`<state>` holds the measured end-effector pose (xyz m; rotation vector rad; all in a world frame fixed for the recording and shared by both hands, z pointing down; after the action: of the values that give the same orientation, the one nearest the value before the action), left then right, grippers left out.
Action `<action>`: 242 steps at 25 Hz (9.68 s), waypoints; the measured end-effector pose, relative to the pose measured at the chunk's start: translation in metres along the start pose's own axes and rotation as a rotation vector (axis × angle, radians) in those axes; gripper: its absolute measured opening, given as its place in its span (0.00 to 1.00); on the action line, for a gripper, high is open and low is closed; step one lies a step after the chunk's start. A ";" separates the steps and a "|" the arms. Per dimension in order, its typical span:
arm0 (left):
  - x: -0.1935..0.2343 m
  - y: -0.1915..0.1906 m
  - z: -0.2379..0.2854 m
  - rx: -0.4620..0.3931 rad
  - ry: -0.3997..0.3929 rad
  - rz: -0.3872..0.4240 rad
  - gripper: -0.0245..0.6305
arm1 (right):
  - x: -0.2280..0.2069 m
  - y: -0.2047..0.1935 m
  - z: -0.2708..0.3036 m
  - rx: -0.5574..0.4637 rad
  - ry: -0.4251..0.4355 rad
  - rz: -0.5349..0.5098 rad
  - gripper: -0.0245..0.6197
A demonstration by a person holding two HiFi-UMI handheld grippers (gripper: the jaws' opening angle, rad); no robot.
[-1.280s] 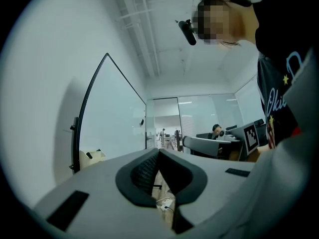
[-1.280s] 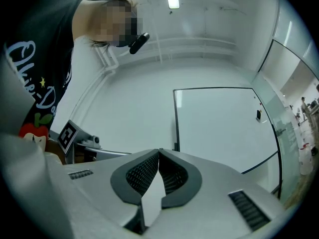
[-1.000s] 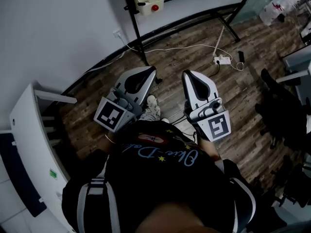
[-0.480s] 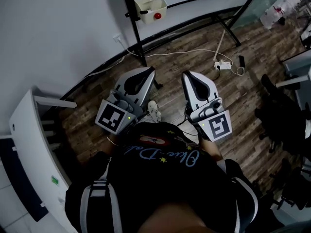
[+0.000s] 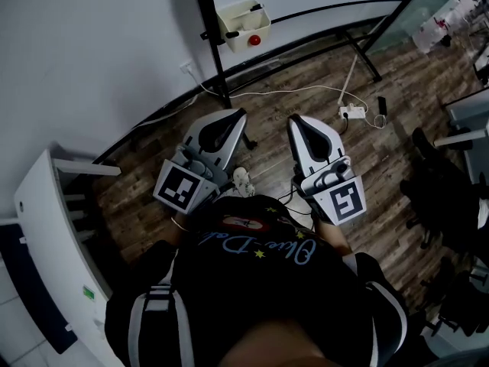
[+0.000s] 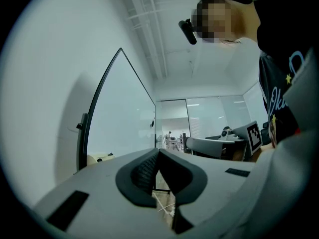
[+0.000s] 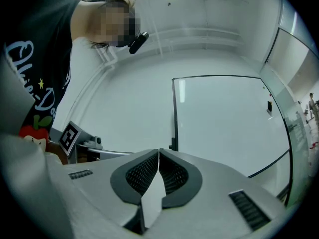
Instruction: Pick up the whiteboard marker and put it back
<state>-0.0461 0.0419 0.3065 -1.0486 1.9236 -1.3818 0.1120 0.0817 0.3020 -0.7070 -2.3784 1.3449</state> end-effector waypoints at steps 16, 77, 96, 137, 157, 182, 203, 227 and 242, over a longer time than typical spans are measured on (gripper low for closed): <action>0.044 -0.015 0.027 0.015 0.003 -0.018 0.04 | -0.028 -0.025 0.036 0.029 0.013 0.000 0.10; 0.140 -0.030 0.058 -0.028 0.053 -0.011 0.04 | -0.075 -0.084 0.129 0.109 0.073 -0.006 0.10; 0.153 -0.045 0.063 0.028 0.195 -0.003 0.04 | -0.091 -0.121 0.155 0.186 0.254 -0.033 0.11; 0.173 -0.048 0.049 0.020 0.347 0.020 0.04 | -0.074 -0.180 0.181 0.389 0.591 -0.516 0.23; 0.182 -0.045 0.045 0.021 0.362 0.022 0.04 | -0.077 -0.192 0.192 0.393 0.599 -0.533 0.22; 0.184 -0.047 0.062 0.010 0.341 0.026 0.04 | -0.097 -0.177 0.197 0.342 0.519 -0.450 0.16; 0.180 -0.052 0.088 0.031 0.311 0.039 0.04 | -0.135 -0.160 0.199 0.283 0.357 -0.134 0.16; 0.174 -0.051 0.110 0.069 0.234 0.056 0.04 | -0.148 -0.122 0.204 0.155 0.319 -0.014 0.16; 0.175 -0.050 0.113 0.077 0.216 0.055 0.04 | -0.150 -0.114 0.206 0.144 0.317 0.014 0.16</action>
<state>-0.0388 -0.1723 0.3190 -0.8331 2.0164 -1.5790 0.1038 -0.1973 0.2916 -0.8280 -2.0116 1.2864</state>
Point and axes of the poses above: the fingertips, and each gripper's own axes: z forward along the fingers, x to its left, y out of its top, the point moved 6 cm from there along -z, backward along the fingers, and after that the axes turned 15 degrees about -x, right-handed, at the moved point
